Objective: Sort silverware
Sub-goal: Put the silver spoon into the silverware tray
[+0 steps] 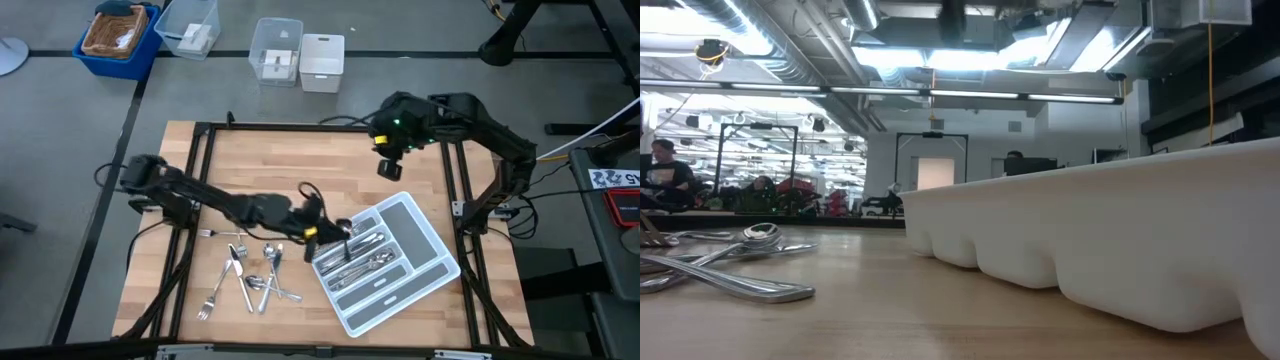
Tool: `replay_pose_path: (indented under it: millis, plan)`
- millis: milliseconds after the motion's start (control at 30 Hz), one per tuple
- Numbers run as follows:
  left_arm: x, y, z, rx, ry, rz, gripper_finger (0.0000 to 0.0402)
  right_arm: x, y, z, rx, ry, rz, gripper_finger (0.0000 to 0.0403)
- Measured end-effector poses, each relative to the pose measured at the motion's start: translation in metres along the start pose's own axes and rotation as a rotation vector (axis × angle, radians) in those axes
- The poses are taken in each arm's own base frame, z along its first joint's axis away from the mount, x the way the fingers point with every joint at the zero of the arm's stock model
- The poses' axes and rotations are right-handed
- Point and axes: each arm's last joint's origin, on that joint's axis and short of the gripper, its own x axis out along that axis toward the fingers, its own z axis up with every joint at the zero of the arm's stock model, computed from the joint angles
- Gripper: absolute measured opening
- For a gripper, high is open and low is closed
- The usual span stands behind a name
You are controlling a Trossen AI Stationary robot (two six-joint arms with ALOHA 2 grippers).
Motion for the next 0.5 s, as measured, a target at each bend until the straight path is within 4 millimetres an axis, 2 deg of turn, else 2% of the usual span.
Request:
replay_pose_path:
  millis: [133,233,333,500]
  plan:
    - [0.025,0.017,-0.034,-0.080,0.095,0.026,0.0000,0.009,0.002,-0.007,0.031,0.090,0.027,0.0065]
    - [0.038,0.022,-0.052,-0.114,0.144,0.033,0.0000,0.014,0.005,-0.010,0.032,0.116,0.074,0.0065]
    - [0.046,0.025,-0.066,-0.119,0.180,0.034,0.0000,0.020,0.005,-0.013,0.024,0.146,0.075,0.0065]
    - [0.048,0.033,-0.083,-0.102,0.268,0.091,0.0000,0.036,0.008,-0.018,0.016,0.208,0.076,0.0065]
